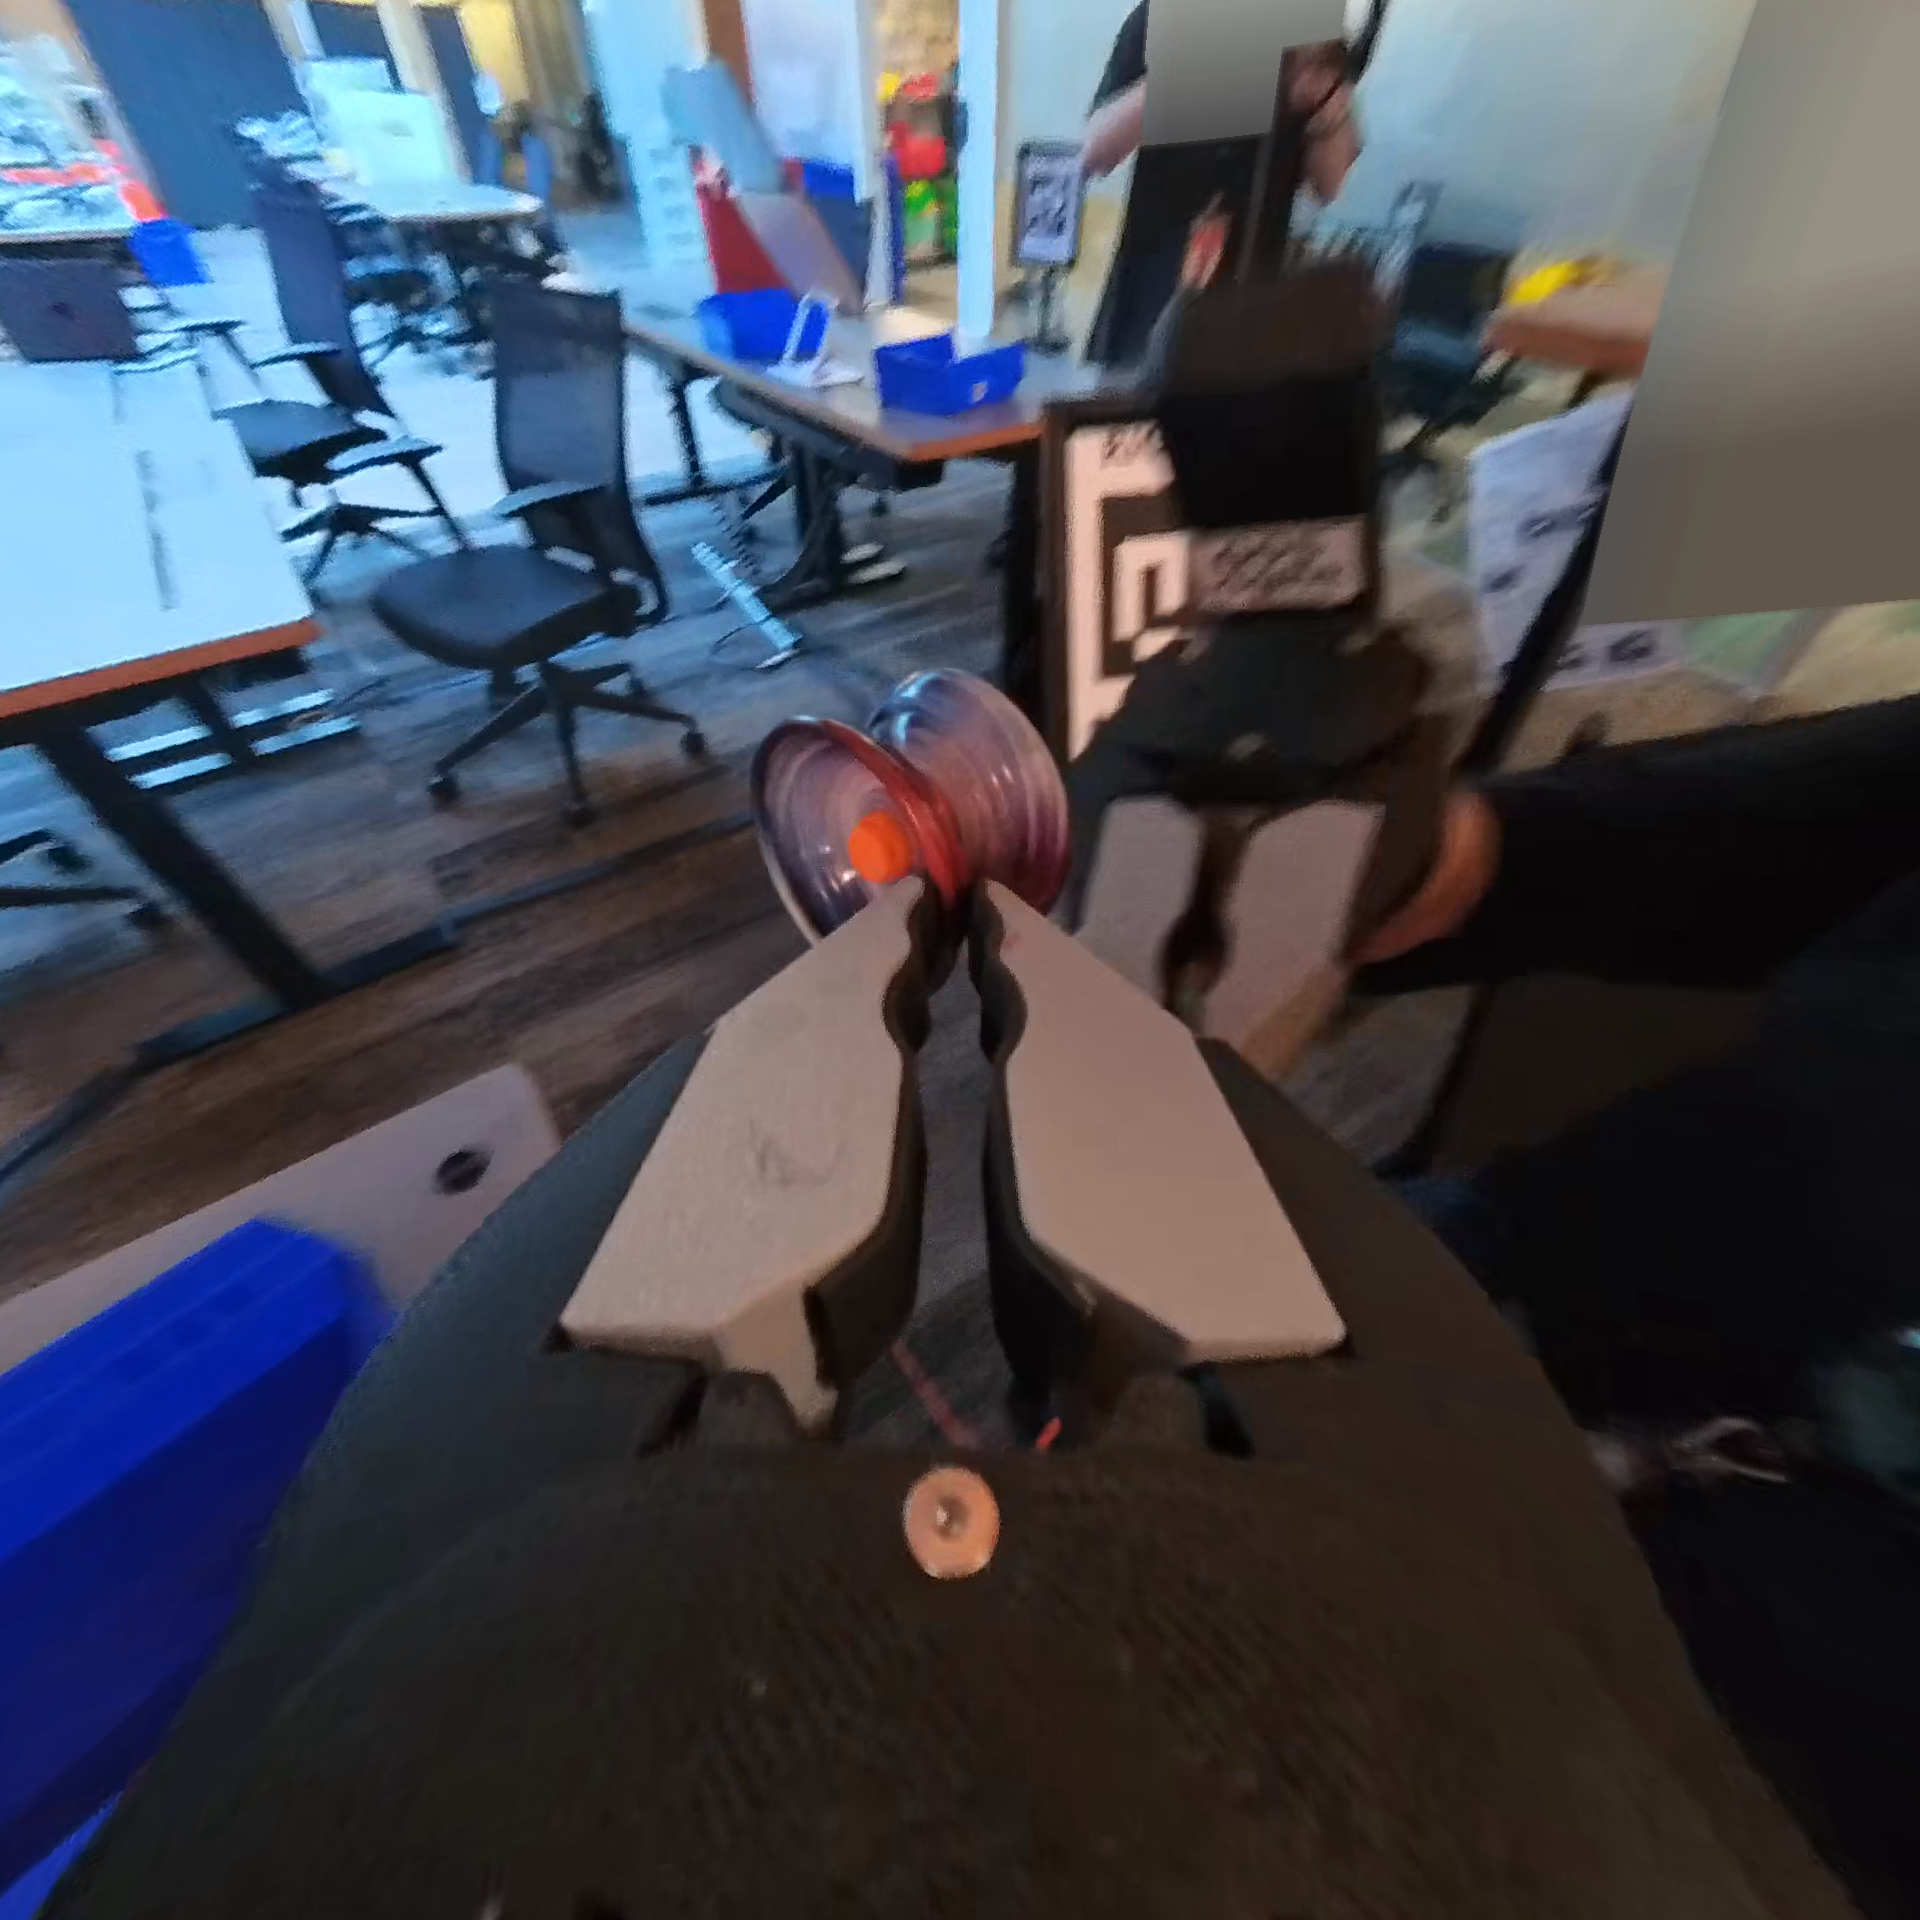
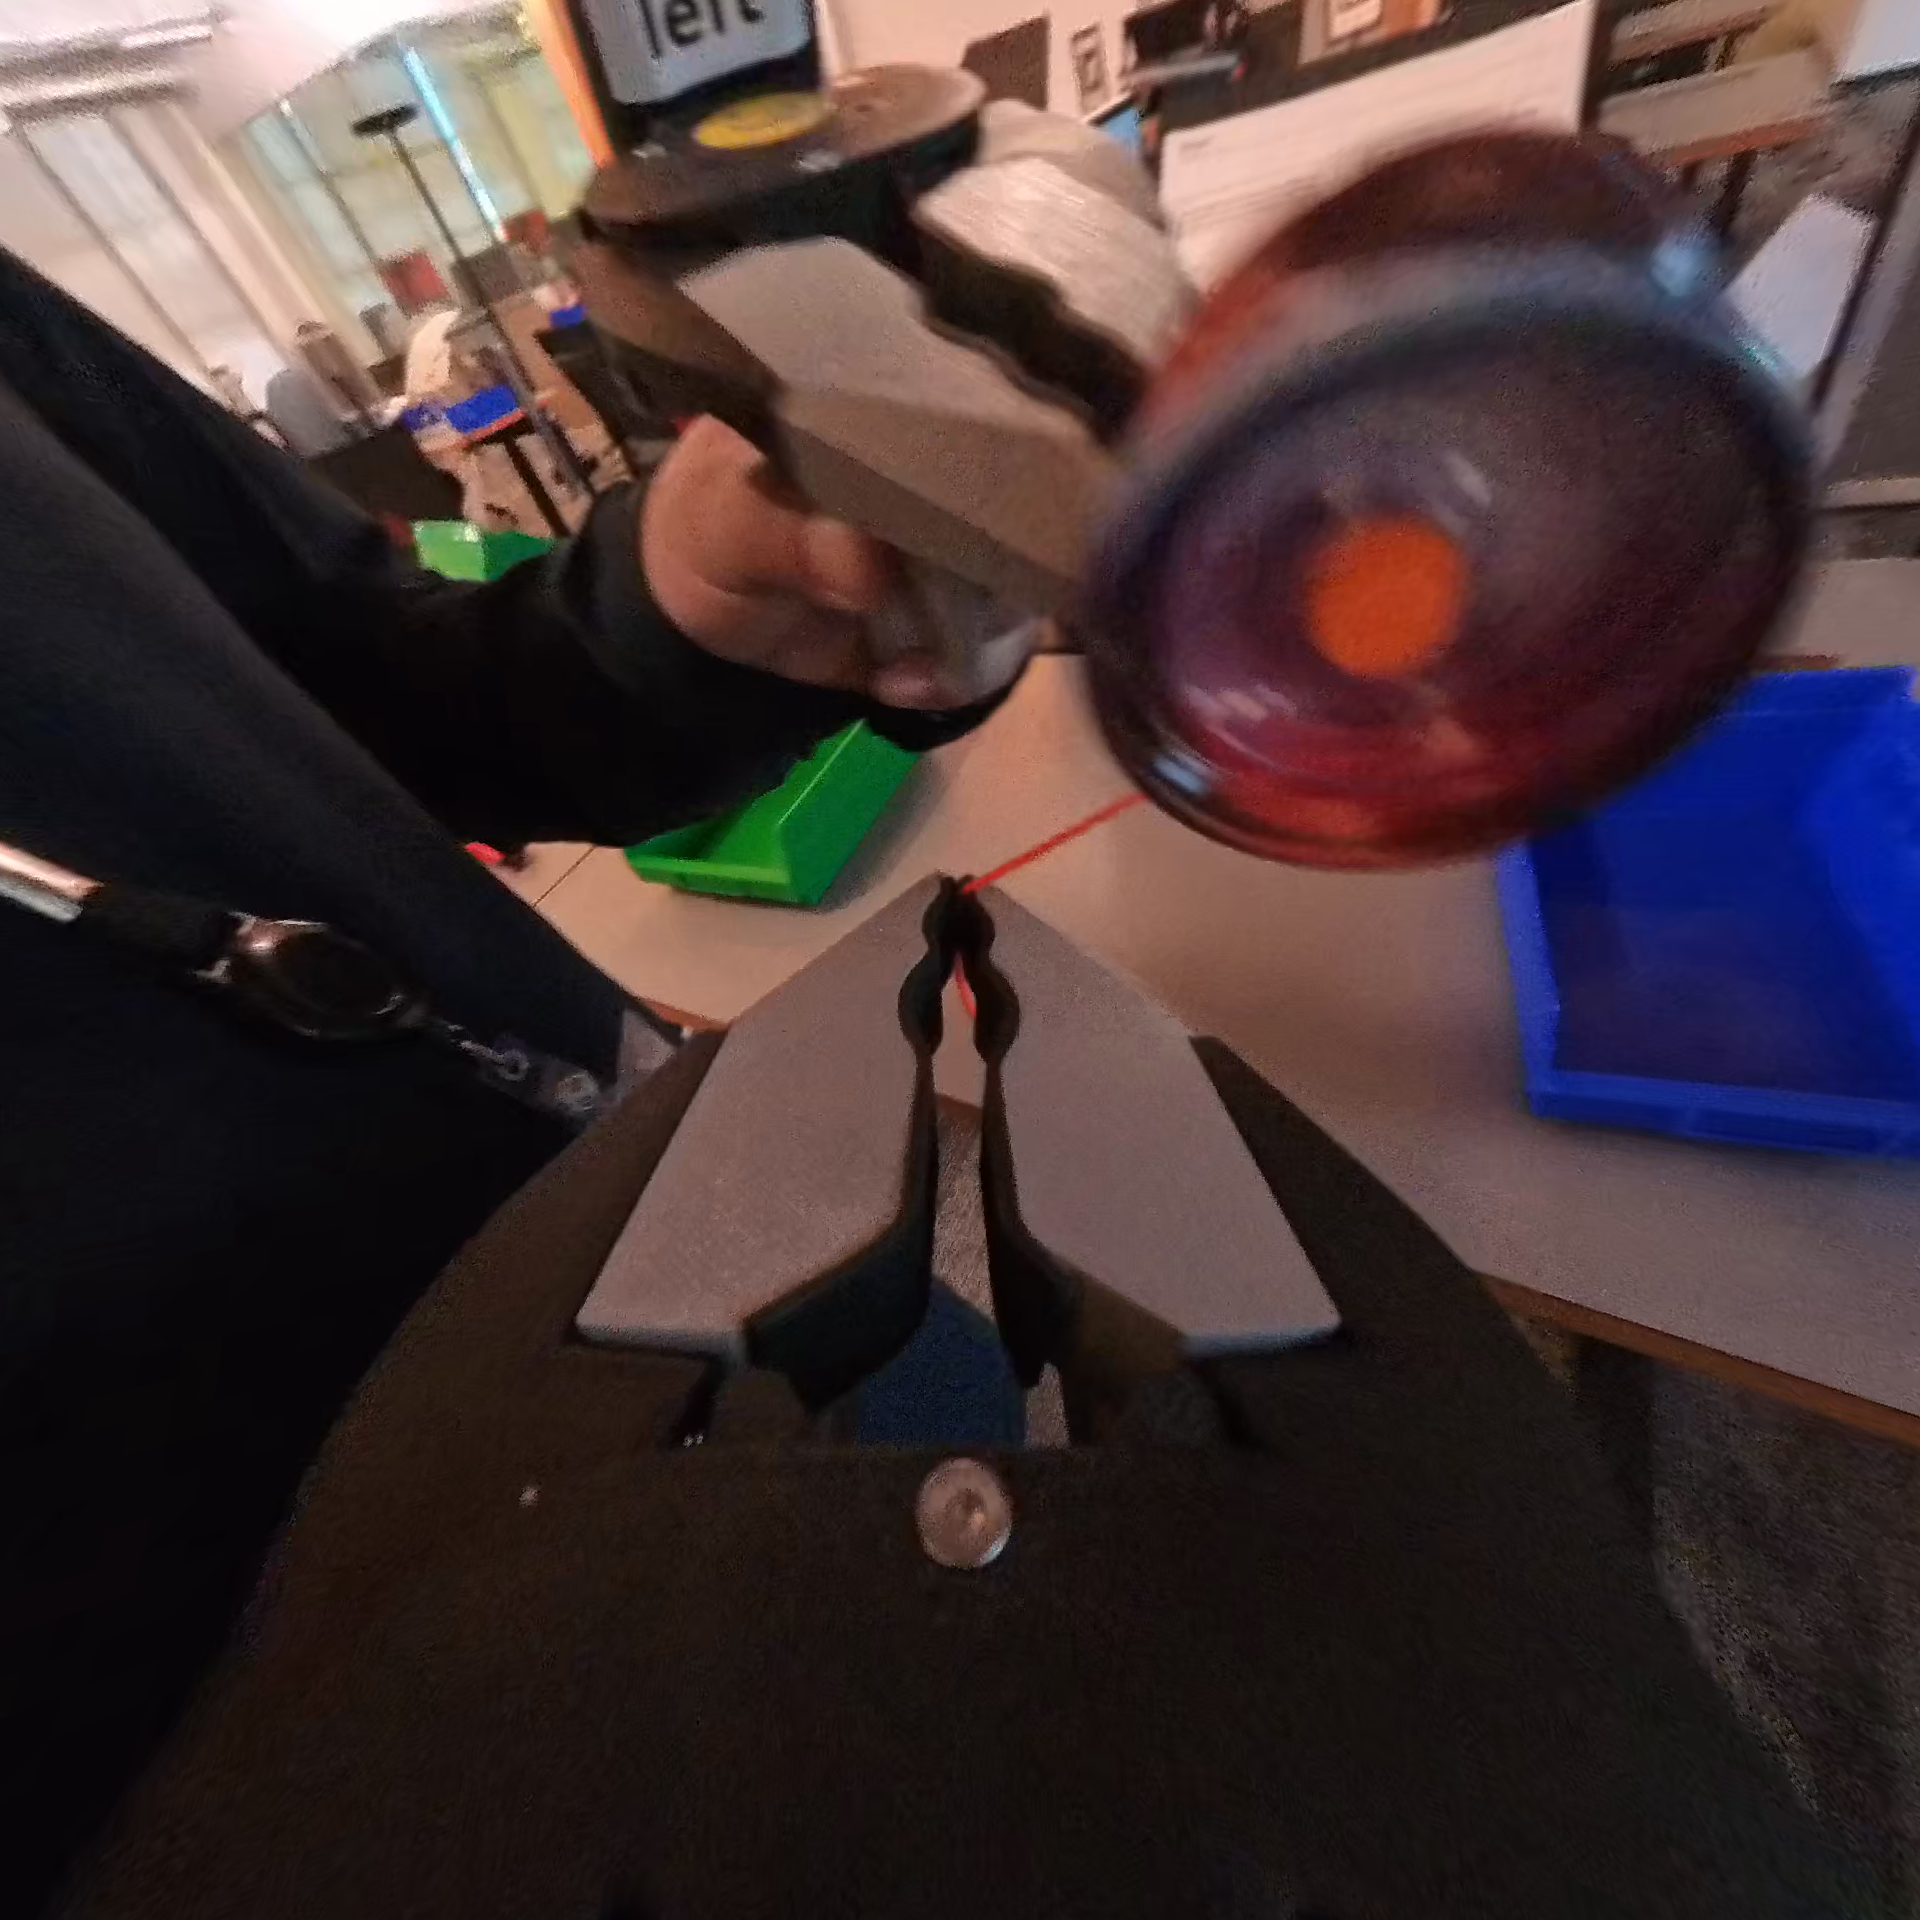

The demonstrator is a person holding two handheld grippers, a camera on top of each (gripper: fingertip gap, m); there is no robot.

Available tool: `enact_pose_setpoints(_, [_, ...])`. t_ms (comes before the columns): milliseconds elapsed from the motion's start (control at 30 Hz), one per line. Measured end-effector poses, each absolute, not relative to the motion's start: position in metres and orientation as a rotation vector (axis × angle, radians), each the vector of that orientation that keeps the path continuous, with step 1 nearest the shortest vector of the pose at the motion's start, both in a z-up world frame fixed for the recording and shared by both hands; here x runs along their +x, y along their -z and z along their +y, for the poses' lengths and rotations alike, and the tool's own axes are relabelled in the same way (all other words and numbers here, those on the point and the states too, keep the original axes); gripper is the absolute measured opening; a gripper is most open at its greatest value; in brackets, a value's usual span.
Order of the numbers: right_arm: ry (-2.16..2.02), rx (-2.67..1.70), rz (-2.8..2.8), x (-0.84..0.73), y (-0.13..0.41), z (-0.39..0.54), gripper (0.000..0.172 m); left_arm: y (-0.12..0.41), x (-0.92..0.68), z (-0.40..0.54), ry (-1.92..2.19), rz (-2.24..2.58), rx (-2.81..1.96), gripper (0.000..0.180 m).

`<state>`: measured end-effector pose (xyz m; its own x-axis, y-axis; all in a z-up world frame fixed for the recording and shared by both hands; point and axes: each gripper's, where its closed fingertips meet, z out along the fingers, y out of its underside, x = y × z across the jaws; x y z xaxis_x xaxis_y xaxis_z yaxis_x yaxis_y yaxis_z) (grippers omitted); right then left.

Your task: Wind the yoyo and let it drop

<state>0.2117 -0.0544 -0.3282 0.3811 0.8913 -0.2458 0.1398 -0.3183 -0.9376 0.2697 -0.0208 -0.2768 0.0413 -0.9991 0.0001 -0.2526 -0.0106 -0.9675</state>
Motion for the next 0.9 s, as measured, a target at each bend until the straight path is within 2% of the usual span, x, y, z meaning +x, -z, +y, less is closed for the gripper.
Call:
enact_pose_setpoints(100, [-0.900, -1.731, -0.981, 0.222, 0.312, -0.059, 0.000, 0.304, 0.271, -0.017, 0.859, 1.450, -1.434, 0.001])
enact_pose_setpoints(300, [-0.491, -1.829, -1.116, 0.279, 0.294, -0.045, 0.000, 0.316, 0.272, -0.021, 0.760, 1.542, -1.430, 0.002])
enact_pose_setpoints(600, [-0.539, -1.758, -1.065, 0.285, 0.270, -0.036, 0.000, 0.307, 0.284, -0.058, 1.036, 1.588, -1.428, 0.001])
enact_pose_setpoints(900, [-0.666, -1.667, -1.111, 0.269, 0.244, -0.062, 0.000, 0.277, 0.287, -0.093, 1.515, 1.526, -1.334, 0.005])
